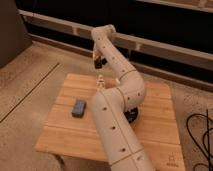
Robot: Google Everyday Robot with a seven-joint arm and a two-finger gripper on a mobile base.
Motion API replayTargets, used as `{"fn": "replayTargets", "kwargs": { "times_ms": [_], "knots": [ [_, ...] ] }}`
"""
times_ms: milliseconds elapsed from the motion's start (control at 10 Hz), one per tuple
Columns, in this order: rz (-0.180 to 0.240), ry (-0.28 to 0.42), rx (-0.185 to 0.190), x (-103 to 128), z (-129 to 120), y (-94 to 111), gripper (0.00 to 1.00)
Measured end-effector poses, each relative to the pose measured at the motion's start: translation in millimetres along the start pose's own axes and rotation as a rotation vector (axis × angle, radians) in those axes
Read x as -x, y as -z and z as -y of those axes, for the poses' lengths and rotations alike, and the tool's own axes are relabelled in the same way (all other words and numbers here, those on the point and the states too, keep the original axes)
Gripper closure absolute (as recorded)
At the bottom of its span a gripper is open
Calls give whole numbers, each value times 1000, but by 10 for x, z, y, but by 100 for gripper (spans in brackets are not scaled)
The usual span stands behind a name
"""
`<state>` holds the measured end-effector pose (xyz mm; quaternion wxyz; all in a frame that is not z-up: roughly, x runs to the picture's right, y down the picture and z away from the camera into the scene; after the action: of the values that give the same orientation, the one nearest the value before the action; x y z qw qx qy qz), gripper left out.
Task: Place the eraser in the ceramic cup
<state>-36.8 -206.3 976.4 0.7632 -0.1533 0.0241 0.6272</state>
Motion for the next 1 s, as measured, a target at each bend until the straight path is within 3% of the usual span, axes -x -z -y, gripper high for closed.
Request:
{"fn": "replayTargets", "kwargs": {
  "times_ms": [500,1000],
  "knots": [
    [-19,84,45,6,-258,97,100],
    [-4,123,84,50,-397,287,100]
  ]
}}
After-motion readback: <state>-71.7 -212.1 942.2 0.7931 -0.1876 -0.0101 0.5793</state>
